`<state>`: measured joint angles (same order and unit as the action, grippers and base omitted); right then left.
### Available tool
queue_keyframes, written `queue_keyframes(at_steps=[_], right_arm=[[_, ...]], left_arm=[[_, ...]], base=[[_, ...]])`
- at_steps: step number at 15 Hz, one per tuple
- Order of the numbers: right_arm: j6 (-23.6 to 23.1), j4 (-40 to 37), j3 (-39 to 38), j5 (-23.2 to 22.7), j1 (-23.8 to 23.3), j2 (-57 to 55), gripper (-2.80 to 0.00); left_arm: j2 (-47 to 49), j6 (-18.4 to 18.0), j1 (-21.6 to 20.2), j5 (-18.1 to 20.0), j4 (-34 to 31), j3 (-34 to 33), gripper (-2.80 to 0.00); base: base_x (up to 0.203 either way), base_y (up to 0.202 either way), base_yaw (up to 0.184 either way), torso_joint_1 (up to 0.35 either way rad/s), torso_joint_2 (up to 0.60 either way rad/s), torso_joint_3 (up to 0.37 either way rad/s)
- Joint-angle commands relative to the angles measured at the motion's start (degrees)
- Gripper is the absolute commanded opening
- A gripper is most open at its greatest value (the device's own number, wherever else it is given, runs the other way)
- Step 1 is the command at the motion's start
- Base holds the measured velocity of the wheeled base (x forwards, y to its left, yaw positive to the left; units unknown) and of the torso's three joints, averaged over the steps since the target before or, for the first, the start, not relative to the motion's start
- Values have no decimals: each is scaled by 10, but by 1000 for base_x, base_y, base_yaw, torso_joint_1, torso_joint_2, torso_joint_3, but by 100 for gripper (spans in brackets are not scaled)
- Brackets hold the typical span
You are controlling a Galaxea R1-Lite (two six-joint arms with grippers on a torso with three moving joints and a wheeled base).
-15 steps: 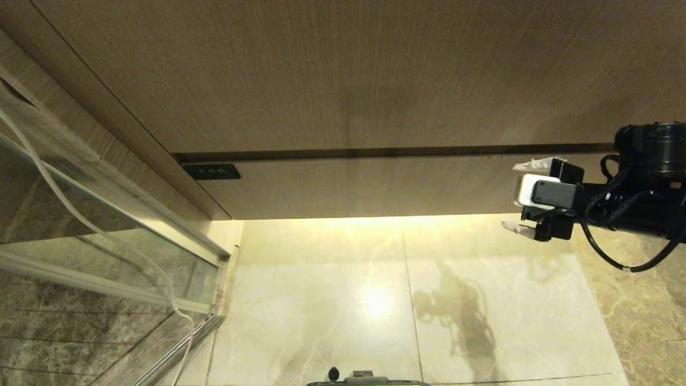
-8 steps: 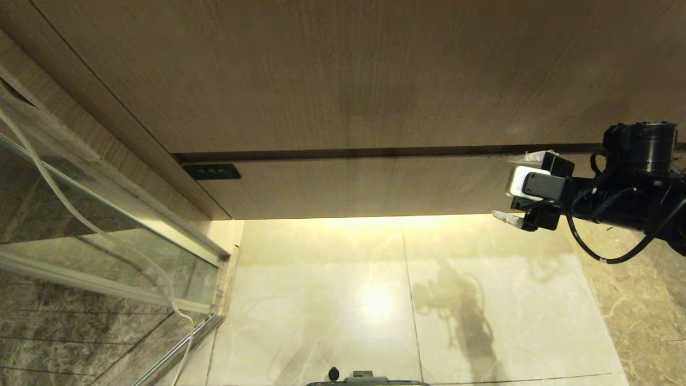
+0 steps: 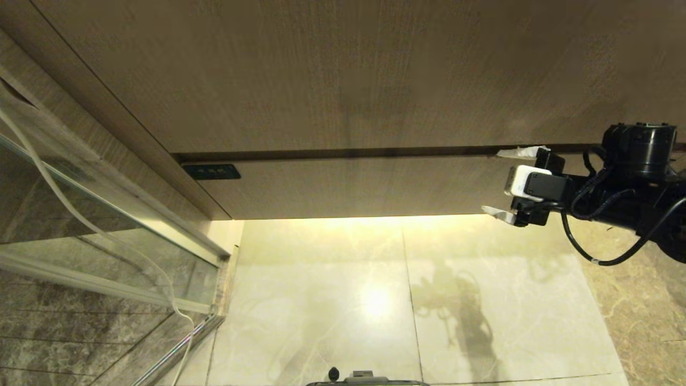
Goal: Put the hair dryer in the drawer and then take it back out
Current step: Pull open the drawer
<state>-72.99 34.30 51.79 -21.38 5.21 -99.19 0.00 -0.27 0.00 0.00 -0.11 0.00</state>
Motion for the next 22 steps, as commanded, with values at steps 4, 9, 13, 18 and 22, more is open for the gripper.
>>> queue_keyframes(at_steps=[4,9,13,18,22], right_arm=[[-6,8,9,-2,0,-24,0],[-4,26,32,-2,-9,-48,0],[-4,36,36,-3,-20,-56,0],[-4,36,42,-2,-20,-69,0],[-5,36,49,-3,-29,-80,0]], left_arm=[[0,0,0,0,0,0,-280],[0,0,0,0,0,0,-280],[0,0,0,0,-1,0,-280],[0,0,0,0,-1,0,-280],[-1,0,0,0,0,0,-280]], base=[[0,0,0,0,0,0],[0,0,0,0,0,0],[0,0,0,0,0,0],[0,0,0,0,0,0],[0,0,0,0,0,0]])
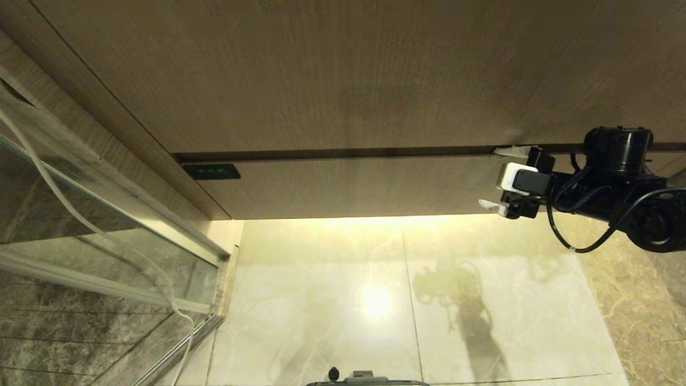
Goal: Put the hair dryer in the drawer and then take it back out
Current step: Pull open the drawer
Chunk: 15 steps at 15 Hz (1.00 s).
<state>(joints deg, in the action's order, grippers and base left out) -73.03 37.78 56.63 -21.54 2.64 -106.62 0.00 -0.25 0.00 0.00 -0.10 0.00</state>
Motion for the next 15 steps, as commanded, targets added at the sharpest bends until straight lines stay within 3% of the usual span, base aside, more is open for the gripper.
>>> queue_keyframes(at_steps=[1,6,10,15], right_arm=[[-6,-5,0,-1,-7,-8,0],[-10,-24,-1,1,-11,-15,0],[-15,-132,5,3,-22,-2,0],[-15,-153,0,13,-24,6,0]], left_arm=[[0,0,0,0,0,0,-280],[0,0,0,0,0,0,-280],[0,0,0,0,-1,0,-280],[0,0,0,0,0,0,-280]], base=[[0,0,0,0,0,0],[0,0,0,0,0,0],[0,0,0,0,0,0],[0,0,0,0,0,0]])
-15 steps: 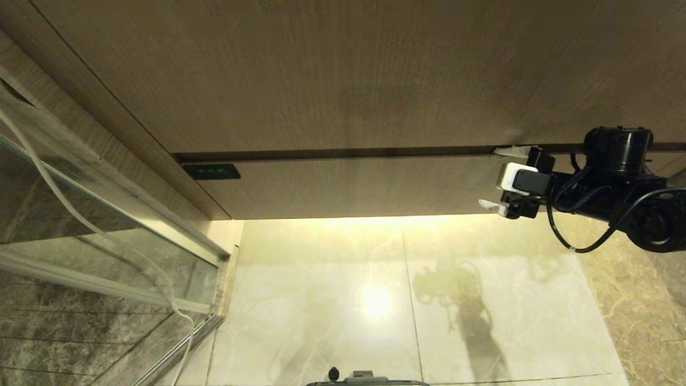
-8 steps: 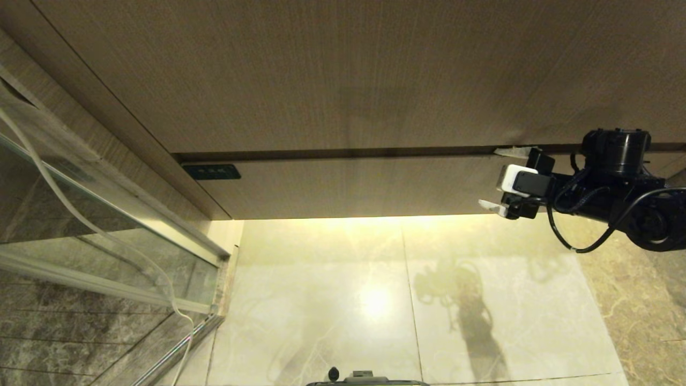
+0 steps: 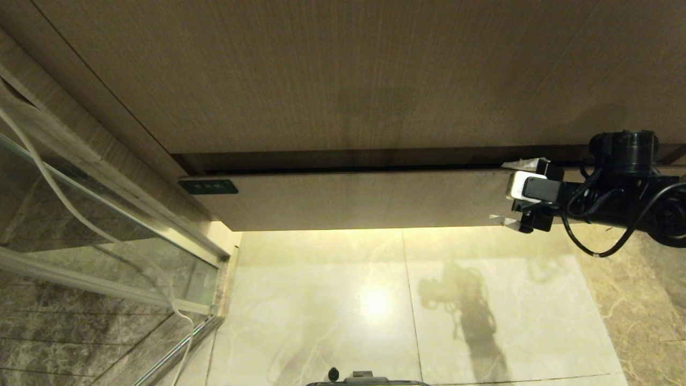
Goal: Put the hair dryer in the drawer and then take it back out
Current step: Pull open the drawer
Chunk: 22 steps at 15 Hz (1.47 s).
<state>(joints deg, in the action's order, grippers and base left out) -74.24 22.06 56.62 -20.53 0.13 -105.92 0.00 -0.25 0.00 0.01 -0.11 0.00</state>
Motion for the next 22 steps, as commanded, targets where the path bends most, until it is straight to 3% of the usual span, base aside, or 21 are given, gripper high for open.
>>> queue_keyframes(at_steps=[1,13,22], right_arm=[[-2,4,-2,8,1,-1,0],[11,-129,-32,4,-9,79,0],[10,-138,-44,4,-9,171,0]], left_arm=[[0,0,0,0,0,0,-280],[0,0,0,0,0,0,-280],[0,0,0,0,0,0,-280]], base=[[0,0,0,0,0,0],[0,0,0,0,0,0],[0,0,0,0,0,0]])
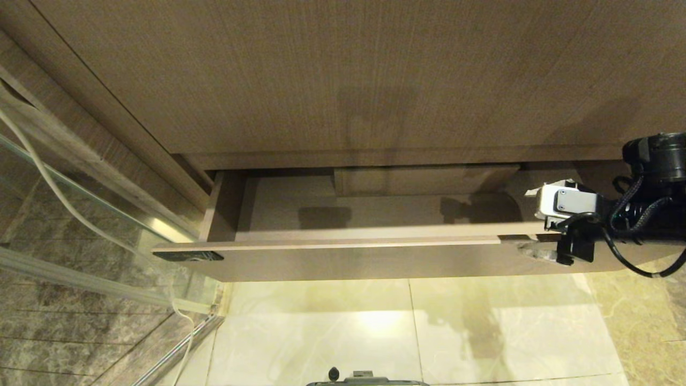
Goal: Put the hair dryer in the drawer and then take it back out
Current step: Pull open the drawer
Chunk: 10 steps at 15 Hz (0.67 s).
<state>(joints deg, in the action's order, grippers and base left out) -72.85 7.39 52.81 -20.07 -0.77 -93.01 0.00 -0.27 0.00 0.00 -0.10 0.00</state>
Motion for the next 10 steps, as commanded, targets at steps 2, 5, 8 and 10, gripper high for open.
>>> queue_keyframes(at_steps=[2,5,8,10], right_arm=[[3,0,-41,1,0,112,0],[10,-47,-97,3,0,202,-280],[14,-114,-135,7,0,261,-280],[26,-122,-161,9,-1,301,-280]], left_arm=[[0,0,0,0,0,0,-280],[0,0,0,0,0,0,-280],[0,0,0,0,0,0,-280],[0,0,0,0,0,0,-280]], base=[[0,0,0,0,0,0],[0,0,0,0,0,0],[0,0,0,0,0,0],[0,0,0,0,0,0]])
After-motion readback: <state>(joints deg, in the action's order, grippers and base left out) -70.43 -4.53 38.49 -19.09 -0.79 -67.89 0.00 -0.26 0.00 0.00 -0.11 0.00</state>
